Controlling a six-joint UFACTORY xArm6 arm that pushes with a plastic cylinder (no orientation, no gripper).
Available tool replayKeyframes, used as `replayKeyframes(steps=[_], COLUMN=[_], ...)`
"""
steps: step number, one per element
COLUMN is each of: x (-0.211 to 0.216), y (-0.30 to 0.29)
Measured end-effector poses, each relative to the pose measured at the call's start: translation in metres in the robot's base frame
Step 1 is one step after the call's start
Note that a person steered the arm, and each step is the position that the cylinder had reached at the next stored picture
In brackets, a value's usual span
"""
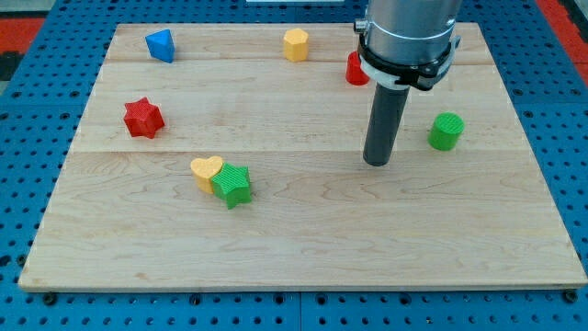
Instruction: Place the red circle below the hexagon
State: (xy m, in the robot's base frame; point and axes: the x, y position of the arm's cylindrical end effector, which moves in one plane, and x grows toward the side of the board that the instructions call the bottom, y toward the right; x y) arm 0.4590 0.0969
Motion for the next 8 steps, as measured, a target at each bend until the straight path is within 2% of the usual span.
replayKeyframes(steps=[1,2,3,4,6,7,8], x=[0.000,-0.033,-0.085,-0.107,-0.115,-0.158,-0.173], y=[0.000,0.012,0.024,0.024,0.004,0.037,0.043])
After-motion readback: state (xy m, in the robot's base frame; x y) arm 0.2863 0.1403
